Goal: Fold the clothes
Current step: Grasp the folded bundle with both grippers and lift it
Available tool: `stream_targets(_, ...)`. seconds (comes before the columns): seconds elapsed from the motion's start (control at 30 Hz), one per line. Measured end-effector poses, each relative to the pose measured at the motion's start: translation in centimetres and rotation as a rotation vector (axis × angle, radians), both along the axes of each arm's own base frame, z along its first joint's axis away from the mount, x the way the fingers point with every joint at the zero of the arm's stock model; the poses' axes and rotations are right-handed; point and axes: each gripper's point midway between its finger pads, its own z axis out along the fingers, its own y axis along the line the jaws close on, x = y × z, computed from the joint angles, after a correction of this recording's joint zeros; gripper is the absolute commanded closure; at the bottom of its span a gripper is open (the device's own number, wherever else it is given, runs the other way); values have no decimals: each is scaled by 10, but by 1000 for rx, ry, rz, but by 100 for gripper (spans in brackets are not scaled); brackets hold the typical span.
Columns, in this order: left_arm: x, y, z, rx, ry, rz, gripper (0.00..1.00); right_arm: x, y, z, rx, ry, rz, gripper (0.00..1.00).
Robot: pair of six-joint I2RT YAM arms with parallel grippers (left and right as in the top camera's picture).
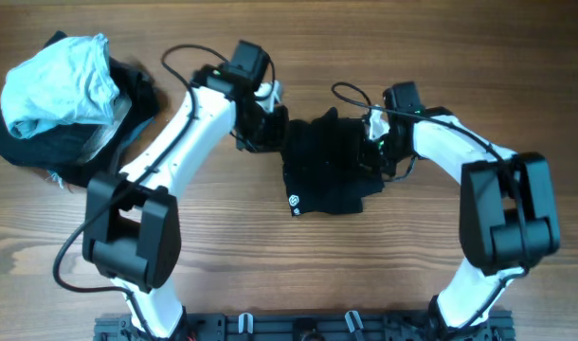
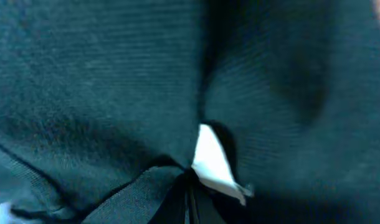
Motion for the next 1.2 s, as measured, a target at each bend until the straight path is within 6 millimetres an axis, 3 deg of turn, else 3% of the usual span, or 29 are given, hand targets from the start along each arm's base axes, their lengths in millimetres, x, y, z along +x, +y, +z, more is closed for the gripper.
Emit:
stream_targets(0.17, -21, -34, -24, -81, -15, -86, 68, 1, 0, 16, 39, -23, 0, 87)
stream_targets(0.23, -28, -41, -34, -96, -16, -101, 73, 7, 1, 42, 52, -98, 2, 87)
stream_targets(0.3, -32, -44, -49, -99, -24, -94, 83, 13, 1, 90, 62, -243, 0, 83)
stream_targets(0.33, -31, -40, -54, -73, -19, -65, 83, 15, -2, 116, 57, -322, -7, 80)
stream_targets(0.4, -32, -29, -80, 8, 10, 2, 84, 19, -7, 147, 37, -434, -23, 79)
stream_targets(0.5, -16, -30, -87, 32, -33, 63, 83, 20, -12, 166, 15, -508, -36, 80)
stream_targets(0.57, 17, -30, -85, 8, -150, 107, 83, 21, -14, 165, 1, -510, -42, 80)
stream_targets(0.63, 54, -17, -83, 7, -245, 173, 81, 22, -15, 163, -7, -507, -45, 80)
stream_targets(0.73, 116, 41, -72, 70, -320, 308, 63, 24, -16, 159, -15, -501, -47, 79)
stream_targets(0.77, 129, 57, -64, 79, -331, 326, 57, 25, -17, 157, -21, -500, -48, 80)
stream_targets(0.87, 144, 87, -28, 54, -265, 354, 42, 31, -17, 148, -34, -492, -44, 80)
stream_targets(0.93, 140, 87, -10, 18, -227, 339, 40, 41, -13, 142, -34, -521, -22, 80)
stream_targets(0.97, 129, 84, -8, 7, -177, 325, 39, 47, -8, 138, -33, -541, -3, 80)
stream_targets(1.07, 88, 80, -18, 20, -8, 291, 31, 61, 14, 122, -25, -584, 65, 78)
stream_targets(1.13, 74, 76, -20, 24, 38, 261, 27, 70, 26, 110, -18, -610, 96, 78)
stream_targets(1.17, 69, 74, -20, 26, 54, 251, 11, 77, 30, 107, -14, -633, 101, 76)
stream_targets(1.2, 64, 71, -20, 29, 68, 234, 6, 84, 32, 100, -14, -652, 103, 76)
